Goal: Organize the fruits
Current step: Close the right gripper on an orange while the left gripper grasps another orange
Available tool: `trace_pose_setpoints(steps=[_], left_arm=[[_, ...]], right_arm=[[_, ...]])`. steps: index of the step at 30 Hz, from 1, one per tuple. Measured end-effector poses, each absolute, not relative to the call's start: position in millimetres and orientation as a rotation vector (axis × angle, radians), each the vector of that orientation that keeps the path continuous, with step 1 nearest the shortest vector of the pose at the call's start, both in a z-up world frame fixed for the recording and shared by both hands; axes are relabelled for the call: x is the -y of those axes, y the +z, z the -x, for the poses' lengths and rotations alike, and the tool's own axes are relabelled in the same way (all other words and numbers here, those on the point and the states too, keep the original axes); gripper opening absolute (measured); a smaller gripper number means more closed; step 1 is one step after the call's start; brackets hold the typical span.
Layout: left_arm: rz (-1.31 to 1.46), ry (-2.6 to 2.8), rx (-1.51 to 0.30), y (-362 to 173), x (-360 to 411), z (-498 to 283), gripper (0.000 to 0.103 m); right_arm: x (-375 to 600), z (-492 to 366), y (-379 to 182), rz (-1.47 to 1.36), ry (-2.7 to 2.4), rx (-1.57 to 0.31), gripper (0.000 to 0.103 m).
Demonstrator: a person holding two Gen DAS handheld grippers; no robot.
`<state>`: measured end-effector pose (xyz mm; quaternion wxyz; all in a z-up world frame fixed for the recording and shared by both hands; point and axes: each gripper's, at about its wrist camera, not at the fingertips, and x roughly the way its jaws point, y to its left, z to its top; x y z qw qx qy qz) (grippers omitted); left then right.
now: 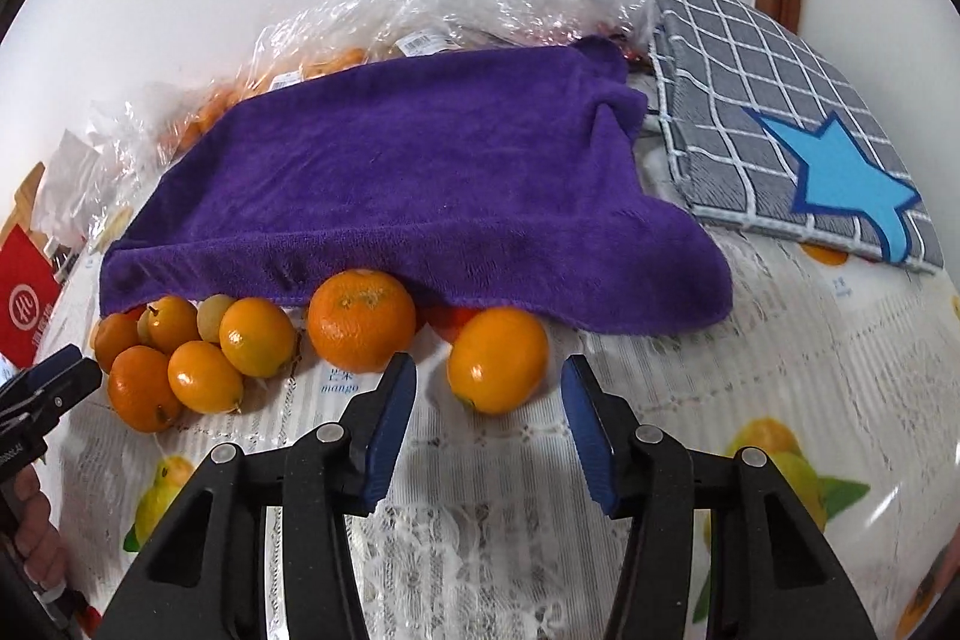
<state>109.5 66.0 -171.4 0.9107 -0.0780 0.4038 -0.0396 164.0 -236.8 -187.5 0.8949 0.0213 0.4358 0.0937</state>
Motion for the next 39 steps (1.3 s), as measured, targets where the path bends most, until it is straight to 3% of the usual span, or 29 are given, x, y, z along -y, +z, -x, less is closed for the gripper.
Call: trace_pose_setpoints(steps=[4,6,9,25,34,36,38,39], left_arm=[[0.187,-0.098,-0.822,-173,-62,-116,0.064],[0.211,-0.116,-0.829,-176,-63,-120,0.050],[0.257,-0.155,-0.829,-177,-64,-121,0.037],[0.322,-0.142,-0.799,-177,-76,-119,0.037],[0.259,-0.120,-0.839,-183,-65,-125,0.050],[0.249,-0.119,-0.841,-183,-62,-125,0.048],[0.263,-0.129,-0.840,-183,-64,-125,0.037],[0.277,-0.132,-0.840,-184,-66,-124,0.037]], right_arm=[[235,-167,-190,-0.019,0.187,-0.895,0.034],[237,-166,-190,-0.024,0.191,-0.891,0.034],[239,-162,-189,-0.025,0.205,-0.881,0.033],[250,-146,-189,-0.068,0.246,-0.877,0.034],[241,-148,-192,-0.017,0.241,-0.885,0.034],[241,-148,-192,-0.015,0.242,-0.885,0.035],[243,-148,-192,-0.021,0.245,-0.884,0.034],[243,-148,-191,-0.025,0.246,-0.882,0.034]])
